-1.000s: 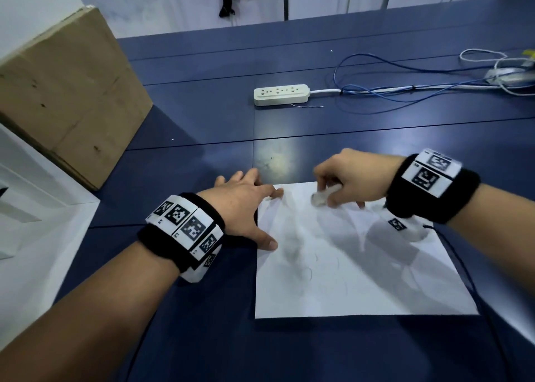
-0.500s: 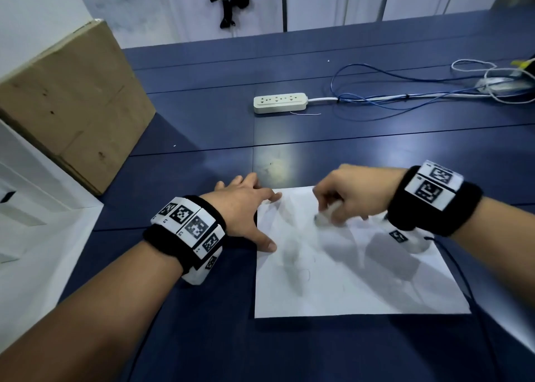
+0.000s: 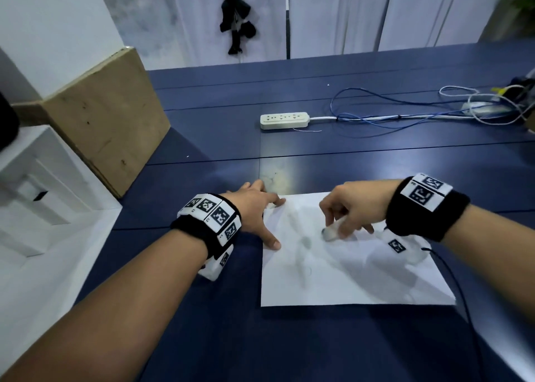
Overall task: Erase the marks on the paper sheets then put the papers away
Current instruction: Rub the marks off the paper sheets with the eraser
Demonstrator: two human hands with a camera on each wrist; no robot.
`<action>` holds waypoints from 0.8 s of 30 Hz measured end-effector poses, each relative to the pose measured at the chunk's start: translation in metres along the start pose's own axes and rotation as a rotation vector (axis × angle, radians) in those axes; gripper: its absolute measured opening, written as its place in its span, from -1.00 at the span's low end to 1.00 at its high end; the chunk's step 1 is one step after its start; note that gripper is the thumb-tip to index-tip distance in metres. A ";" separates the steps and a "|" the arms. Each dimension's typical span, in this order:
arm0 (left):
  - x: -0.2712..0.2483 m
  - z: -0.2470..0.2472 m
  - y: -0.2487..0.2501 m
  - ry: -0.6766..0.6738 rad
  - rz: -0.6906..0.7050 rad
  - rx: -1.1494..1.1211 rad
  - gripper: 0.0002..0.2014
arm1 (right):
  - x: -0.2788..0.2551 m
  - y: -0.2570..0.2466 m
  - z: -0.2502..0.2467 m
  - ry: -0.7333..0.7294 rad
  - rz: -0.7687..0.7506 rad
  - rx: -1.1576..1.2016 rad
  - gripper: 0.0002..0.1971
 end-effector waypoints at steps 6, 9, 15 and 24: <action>0.003 0.002 -0.002 -0.005 0.000 -0.006 0.09 | 0.021 0.012 -0.034 0.311 0.120 -0.067 -0.86; 0.004 0.001 -0.001 -0.006 -0.001 0.014 0.08 | 0.019 0.011 -0.028 0.307 0.116 -0.059 -0.87; 0.001 0.000 0.001 -0.002 -0.005 0.011 0.08 | -0.008 -0.011 0.009 0.109 0.031 -0.031 -0.81; -0.036 0.021 0.007 0.125 0.077 0.020 0.01 | -0.016 -0.008 0.013 0.141 0.070 0.049 -0.60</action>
Point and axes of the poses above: each hand's wrist, its own x-axis towards the middle knuckle, its own z-axis out of the palm, y = z × x, the point moved 7 cm from there along x, towards the middle knuckle, and after that the axes turned 1 degree about z, right-handed, at the moved point
